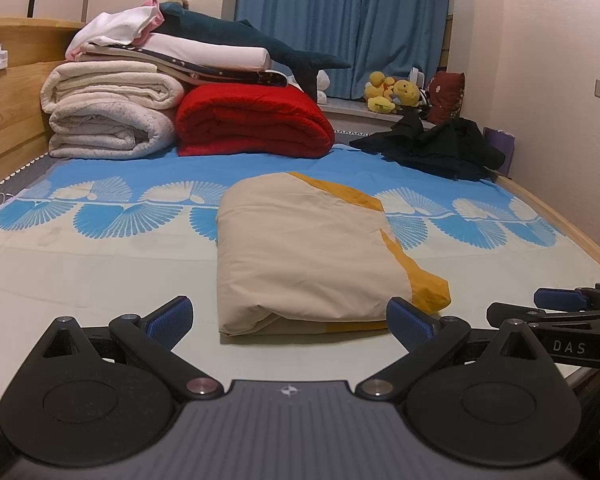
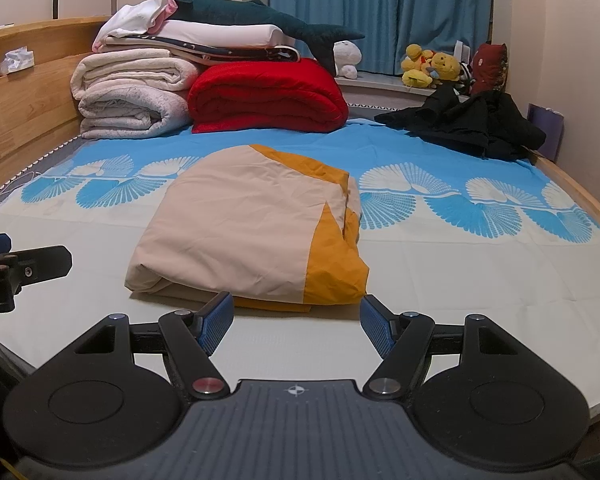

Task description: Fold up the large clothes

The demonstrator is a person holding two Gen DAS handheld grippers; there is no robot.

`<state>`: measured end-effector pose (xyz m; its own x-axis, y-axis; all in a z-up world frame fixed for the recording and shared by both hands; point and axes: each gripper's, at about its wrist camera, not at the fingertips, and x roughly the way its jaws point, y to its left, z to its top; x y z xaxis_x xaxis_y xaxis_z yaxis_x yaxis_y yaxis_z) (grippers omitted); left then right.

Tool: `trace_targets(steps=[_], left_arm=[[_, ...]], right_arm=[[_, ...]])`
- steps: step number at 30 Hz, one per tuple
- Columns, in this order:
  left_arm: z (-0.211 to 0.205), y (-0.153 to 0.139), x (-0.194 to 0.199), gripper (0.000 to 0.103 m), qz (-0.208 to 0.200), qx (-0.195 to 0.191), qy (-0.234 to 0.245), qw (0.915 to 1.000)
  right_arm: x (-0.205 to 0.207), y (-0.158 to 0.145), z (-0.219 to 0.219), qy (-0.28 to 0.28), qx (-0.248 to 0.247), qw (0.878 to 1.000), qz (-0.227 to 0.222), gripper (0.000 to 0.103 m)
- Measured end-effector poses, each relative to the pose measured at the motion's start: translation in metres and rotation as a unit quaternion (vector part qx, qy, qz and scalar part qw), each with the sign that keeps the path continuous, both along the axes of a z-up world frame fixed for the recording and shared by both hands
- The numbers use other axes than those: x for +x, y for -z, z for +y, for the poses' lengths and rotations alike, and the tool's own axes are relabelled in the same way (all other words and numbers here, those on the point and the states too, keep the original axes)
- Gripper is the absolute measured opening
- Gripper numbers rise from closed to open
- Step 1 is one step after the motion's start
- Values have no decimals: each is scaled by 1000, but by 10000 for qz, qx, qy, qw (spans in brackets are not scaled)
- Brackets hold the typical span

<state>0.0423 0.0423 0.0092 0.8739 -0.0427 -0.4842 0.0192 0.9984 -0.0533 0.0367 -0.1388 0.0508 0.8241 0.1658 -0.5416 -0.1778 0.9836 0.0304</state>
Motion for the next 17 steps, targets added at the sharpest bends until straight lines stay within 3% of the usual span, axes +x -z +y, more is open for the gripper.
trace_targets(steps=[17], left_arm=[[0, 2, -1, 103, 43, 11, 28, 10000]], right_arm=[[0, 4, -3, -61, 1, 10000, 65, 71]])
